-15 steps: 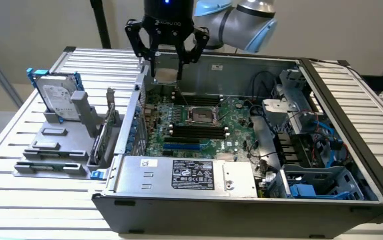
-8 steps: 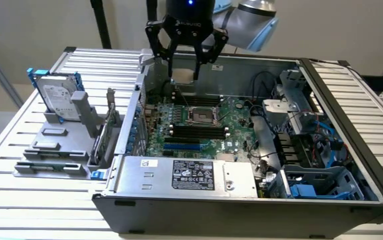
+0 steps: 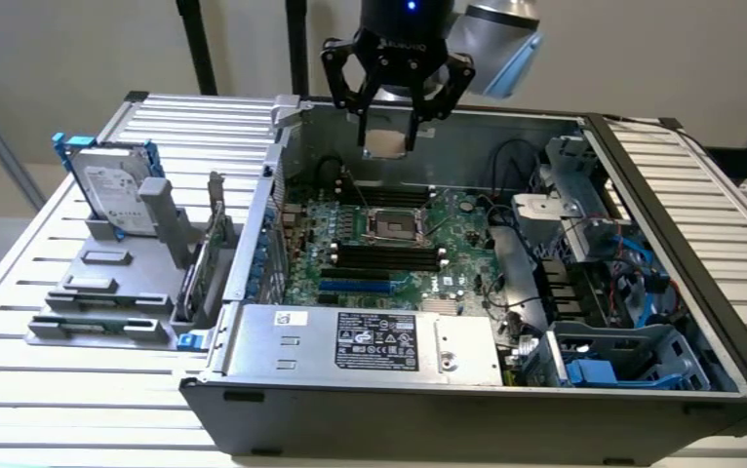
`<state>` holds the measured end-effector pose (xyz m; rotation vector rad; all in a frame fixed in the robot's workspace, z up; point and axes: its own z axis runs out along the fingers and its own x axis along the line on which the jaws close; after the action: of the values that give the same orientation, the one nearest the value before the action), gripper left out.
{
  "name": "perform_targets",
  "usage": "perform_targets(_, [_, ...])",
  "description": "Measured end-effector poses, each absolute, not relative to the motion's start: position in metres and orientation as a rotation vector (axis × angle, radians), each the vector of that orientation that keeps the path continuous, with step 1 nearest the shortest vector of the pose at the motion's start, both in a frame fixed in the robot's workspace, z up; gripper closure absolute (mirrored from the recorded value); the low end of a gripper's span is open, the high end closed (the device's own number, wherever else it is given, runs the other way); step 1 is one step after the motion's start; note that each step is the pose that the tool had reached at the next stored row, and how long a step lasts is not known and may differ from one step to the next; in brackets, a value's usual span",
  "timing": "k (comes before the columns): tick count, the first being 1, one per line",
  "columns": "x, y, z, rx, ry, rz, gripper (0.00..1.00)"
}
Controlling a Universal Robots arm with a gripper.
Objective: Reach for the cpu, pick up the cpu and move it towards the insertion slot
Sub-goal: 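Pick up the cpu and move it towards the insertion slot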
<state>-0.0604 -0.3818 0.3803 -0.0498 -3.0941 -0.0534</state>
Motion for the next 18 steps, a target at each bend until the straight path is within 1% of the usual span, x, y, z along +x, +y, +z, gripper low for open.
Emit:
perform_targets(11, [-0.039,-0.345,0.37,-0.05,-3.094,-0.053,0.45])
perform_targets(18, [-0.033,-0.338,0.362,-0.049,-3.099,-0.054,0.45])
